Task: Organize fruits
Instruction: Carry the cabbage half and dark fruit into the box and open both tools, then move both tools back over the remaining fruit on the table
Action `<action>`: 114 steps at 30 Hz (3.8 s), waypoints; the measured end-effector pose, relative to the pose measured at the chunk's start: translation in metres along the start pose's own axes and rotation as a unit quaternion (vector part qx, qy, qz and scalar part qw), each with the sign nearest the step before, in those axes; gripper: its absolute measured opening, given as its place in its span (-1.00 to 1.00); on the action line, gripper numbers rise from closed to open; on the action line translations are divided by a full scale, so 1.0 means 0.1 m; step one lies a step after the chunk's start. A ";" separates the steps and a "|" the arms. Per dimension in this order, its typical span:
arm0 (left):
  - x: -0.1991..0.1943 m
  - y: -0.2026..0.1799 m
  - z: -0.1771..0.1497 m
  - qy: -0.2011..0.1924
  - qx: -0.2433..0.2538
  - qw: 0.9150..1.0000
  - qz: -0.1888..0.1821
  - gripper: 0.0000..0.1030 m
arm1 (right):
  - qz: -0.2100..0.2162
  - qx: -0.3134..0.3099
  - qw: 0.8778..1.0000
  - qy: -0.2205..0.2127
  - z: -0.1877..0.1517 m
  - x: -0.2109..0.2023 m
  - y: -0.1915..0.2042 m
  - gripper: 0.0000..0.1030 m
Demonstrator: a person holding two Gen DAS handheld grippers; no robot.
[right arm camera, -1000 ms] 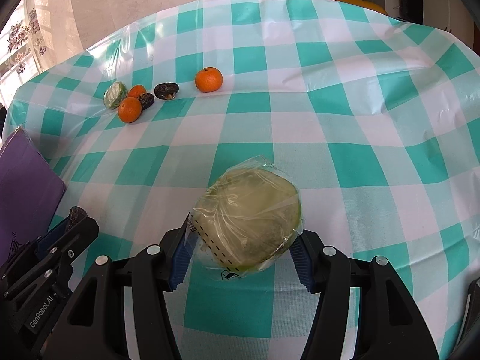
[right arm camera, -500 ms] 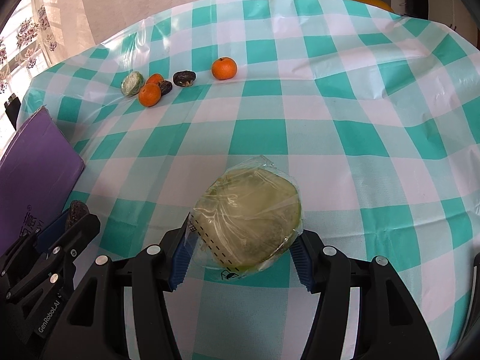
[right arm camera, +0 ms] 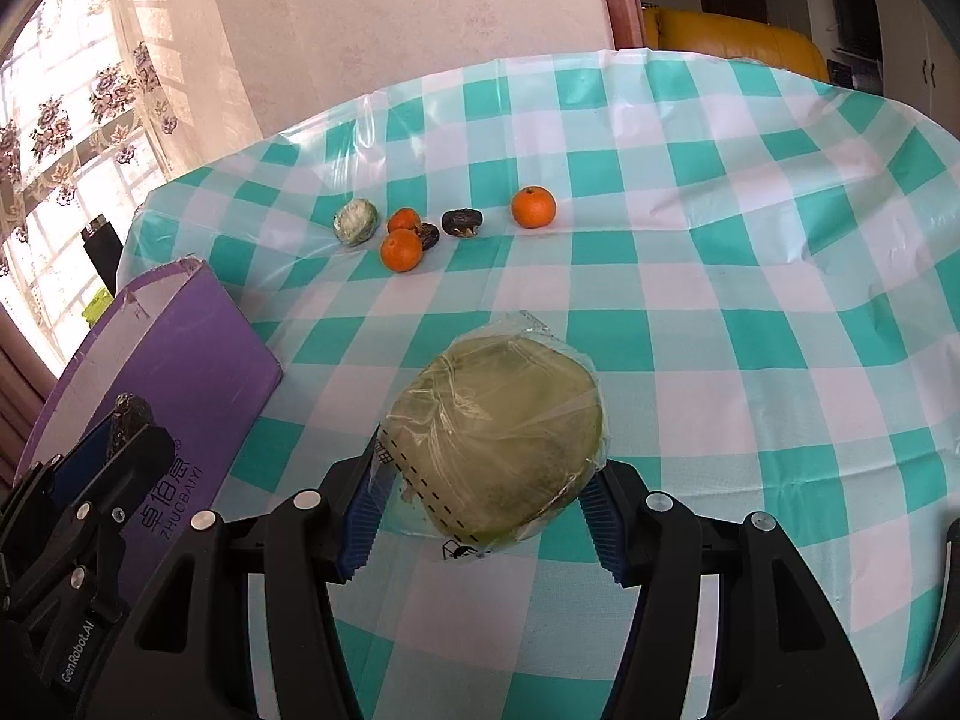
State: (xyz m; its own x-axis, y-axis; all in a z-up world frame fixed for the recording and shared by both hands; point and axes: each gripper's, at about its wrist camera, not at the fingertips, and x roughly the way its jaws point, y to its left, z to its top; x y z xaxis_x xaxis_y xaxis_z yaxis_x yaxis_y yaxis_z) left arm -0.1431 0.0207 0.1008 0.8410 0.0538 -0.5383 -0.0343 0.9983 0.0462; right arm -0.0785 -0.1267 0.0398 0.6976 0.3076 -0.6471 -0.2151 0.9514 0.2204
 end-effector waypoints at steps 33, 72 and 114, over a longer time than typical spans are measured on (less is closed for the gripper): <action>-0.35 2.04 -0.28 0.175 -0.076 0.976 0.106 -0.24 | 0.128 -0.363 0.914 0.131 0.40 0.45 2.83 0.11; -0.06 2.01 -0.40 0.246 -0.046 0.964 0.092 0.74 | 0.132 -0.379 0.896 0.190 0.34 0.96 3.02 0.54; 1.72 -0.39 0.29 0.095 -0.009 0.995 -0.041 0.96 | -0.084 0.028 0.996 0.011 0.80 1.16 -1.07 0.69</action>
State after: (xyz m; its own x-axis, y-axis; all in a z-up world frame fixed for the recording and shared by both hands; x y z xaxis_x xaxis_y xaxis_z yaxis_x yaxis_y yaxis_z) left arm 0.0182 -0.0101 0.0308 0.7239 -0.0260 -0.6894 0.0183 0.9997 -0.0185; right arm 0.0800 -0.1938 0.0000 0.7054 0.1450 -0.6938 -0.0573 0.9873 0.1480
